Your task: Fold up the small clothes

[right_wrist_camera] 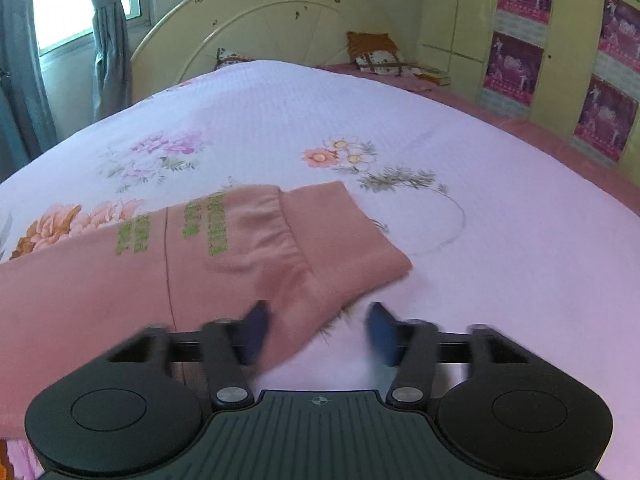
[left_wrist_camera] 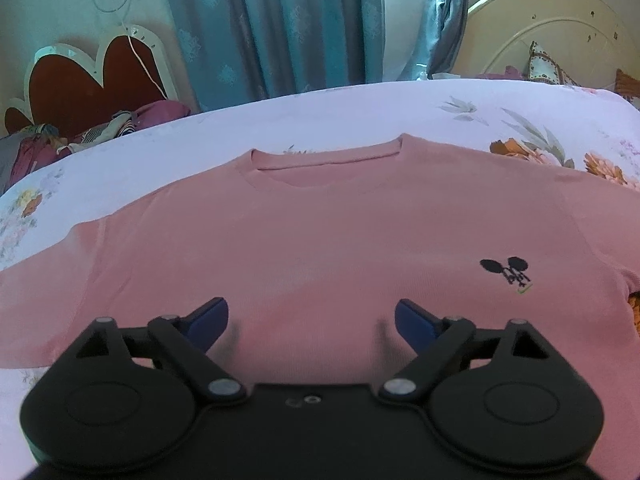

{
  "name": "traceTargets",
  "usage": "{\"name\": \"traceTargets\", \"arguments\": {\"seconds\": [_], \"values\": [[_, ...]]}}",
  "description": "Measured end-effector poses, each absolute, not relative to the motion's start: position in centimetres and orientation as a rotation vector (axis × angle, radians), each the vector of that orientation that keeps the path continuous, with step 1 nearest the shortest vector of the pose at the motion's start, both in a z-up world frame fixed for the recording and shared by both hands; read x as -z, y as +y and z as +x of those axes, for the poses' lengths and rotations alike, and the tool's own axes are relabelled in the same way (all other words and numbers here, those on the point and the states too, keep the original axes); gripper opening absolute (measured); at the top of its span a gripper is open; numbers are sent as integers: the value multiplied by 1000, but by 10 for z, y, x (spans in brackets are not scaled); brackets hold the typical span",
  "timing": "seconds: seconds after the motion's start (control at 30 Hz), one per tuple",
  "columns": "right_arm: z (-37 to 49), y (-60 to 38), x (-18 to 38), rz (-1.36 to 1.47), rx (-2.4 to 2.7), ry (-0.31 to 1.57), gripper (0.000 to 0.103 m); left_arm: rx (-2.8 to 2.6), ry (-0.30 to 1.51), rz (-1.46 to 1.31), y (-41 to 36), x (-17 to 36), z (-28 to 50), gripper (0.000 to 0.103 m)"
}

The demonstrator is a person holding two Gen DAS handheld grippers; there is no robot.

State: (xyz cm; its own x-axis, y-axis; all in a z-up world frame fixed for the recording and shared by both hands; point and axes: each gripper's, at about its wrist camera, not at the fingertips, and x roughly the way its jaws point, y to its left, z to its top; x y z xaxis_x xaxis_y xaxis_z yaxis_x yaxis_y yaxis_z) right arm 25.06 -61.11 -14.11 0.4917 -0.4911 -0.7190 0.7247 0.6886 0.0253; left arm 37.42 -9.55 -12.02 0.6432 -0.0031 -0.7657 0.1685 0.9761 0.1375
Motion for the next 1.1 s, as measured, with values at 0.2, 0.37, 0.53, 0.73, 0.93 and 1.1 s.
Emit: {"name": "traceTargets", "arguments": {"seconds": [0.2,0.37,0.53,0.73,0.93,1.1], "values": [[261,-606,135,356,716,695,7,121,893,171,-82,116,377,77],[271,-580,105,328,657,611,7,144,895,169,-70,109,372,75],[297,-522,71,277,529,549,7,129,882,142,-48,105,367,76],[338,-412,46,224,316,509,7,104,849,127,-7,98,359,79],[371,-293,58,200,109,551,7,51,818,123,37,94,353,86],[385,-222,91,203,7,645,7,43,820,134,59,96,355,86]]}}
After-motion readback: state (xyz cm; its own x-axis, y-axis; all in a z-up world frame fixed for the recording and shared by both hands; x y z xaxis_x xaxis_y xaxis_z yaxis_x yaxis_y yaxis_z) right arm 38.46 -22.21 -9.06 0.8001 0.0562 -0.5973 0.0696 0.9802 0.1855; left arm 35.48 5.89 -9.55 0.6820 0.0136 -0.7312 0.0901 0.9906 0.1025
